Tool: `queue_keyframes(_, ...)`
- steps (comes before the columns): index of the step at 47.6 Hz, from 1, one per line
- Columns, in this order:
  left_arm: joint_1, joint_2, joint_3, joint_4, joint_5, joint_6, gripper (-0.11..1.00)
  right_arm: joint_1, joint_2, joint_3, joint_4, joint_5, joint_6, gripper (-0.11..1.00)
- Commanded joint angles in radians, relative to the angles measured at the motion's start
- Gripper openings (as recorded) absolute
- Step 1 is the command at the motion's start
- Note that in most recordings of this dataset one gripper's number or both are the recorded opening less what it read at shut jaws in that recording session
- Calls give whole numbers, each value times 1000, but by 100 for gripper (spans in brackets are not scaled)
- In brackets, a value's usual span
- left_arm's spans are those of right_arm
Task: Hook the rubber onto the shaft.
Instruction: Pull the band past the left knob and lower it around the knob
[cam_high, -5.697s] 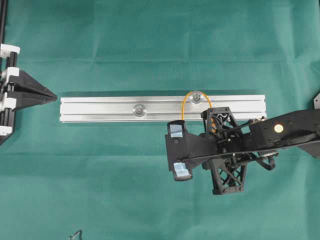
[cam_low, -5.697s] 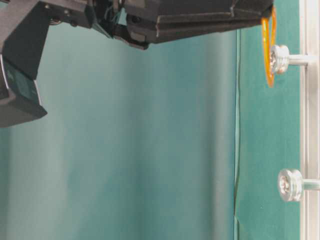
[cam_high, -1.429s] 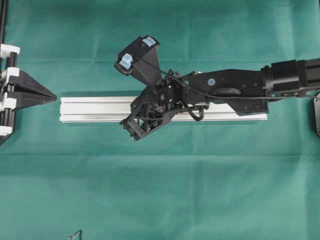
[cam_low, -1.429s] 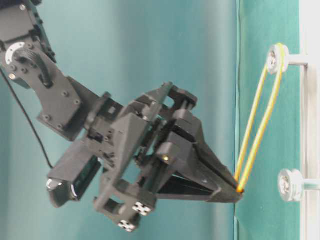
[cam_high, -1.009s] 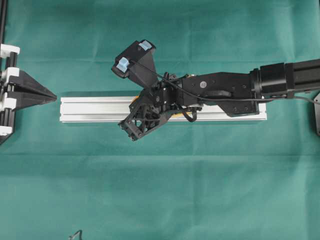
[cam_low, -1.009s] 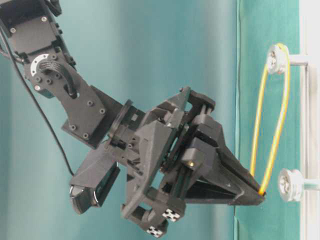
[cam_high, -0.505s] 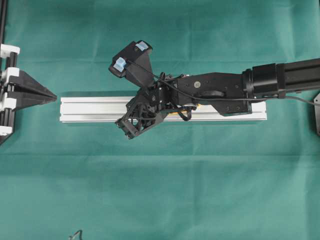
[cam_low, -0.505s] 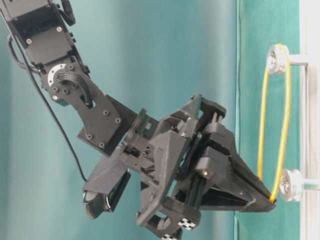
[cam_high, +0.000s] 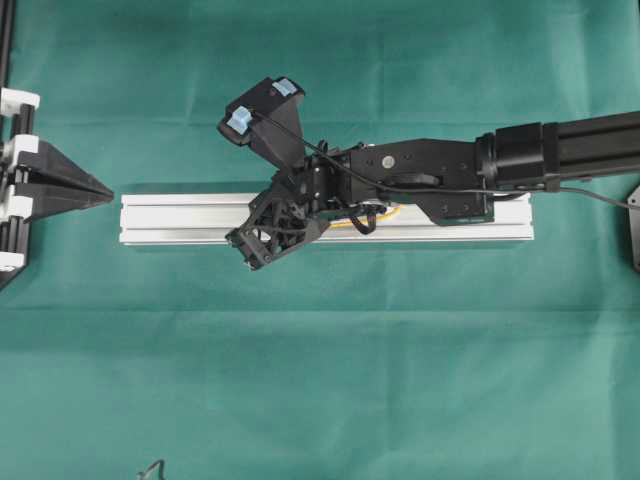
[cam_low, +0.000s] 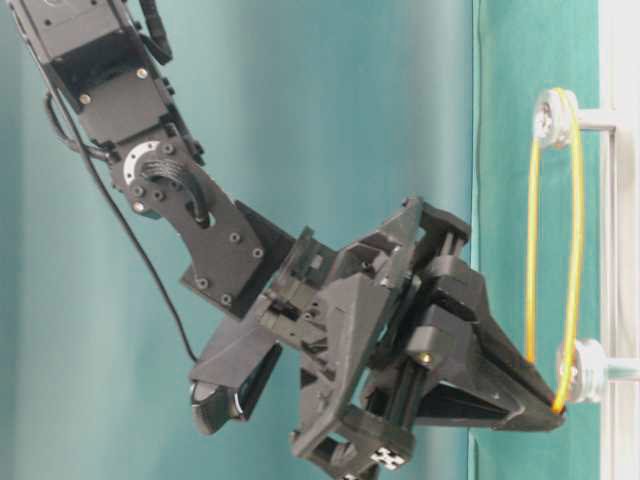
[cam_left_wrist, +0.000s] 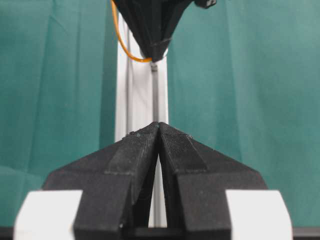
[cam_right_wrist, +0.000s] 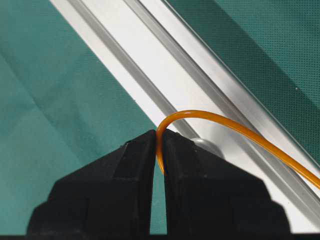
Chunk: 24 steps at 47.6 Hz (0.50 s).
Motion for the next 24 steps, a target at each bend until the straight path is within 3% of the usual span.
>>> queue_keyframes(1, -2, 9, -28, 2, -5, -2, 2, -5, -15, -31, 14, -12, -3, 8)
queue_keyframes(24, -2, 9, -28, 2, -5, 0, 2, -5, 14, -31, 80, -25, -5, 8)
